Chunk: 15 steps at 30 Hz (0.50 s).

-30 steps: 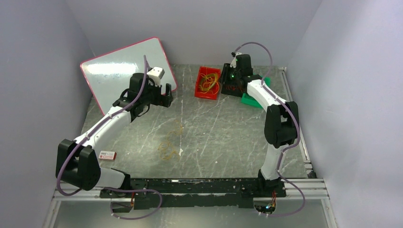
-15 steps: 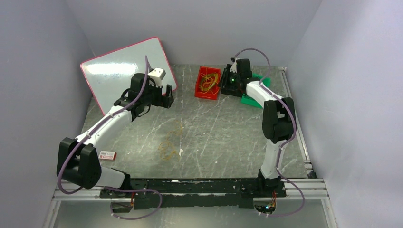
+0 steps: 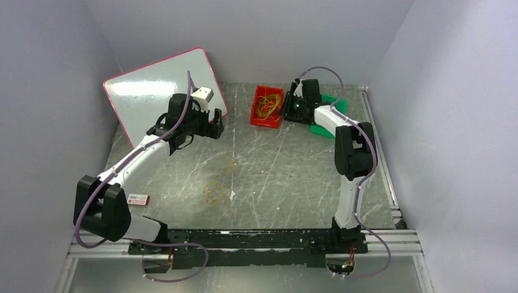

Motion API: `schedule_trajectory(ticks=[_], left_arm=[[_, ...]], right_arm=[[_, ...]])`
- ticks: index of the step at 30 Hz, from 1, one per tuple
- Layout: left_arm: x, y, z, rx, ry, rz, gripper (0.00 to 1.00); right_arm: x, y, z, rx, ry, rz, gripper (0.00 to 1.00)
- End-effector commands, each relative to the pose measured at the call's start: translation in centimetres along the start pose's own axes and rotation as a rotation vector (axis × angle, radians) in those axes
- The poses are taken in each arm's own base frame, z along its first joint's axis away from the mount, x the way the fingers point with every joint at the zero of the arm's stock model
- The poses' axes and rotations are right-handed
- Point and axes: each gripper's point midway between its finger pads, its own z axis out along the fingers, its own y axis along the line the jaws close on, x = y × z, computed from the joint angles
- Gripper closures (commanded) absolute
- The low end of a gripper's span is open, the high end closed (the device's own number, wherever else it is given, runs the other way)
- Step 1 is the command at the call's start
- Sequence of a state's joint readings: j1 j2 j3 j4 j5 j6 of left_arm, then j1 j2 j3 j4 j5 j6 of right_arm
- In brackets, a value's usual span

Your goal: Untangle the cables

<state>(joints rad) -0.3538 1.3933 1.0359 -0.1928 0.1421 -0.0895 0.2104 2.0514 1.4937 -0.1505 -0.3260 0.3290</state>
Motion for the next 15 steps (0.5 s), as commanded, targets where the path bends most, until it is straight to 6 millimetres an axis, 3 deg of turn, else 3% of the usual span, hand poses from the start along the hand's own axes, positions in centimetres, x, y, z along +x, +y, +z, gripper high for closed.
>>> schedule_trajectory(ticks=[1, 15], left_arm=[[-1.19, -0.15, -0.3, 0.018, -0.017, 0.011, 0.03], [-1.16, -0.12, -0.32, 0.017, -0.014, 0.013, 0.03]], right_arm=[[0.12, -0.24, 0.53, -0.015, 0.002, 0.012, 0.63], [-0.08, 0.09, 0.42, -0.034, -0.012, 0.019, 0.83]])
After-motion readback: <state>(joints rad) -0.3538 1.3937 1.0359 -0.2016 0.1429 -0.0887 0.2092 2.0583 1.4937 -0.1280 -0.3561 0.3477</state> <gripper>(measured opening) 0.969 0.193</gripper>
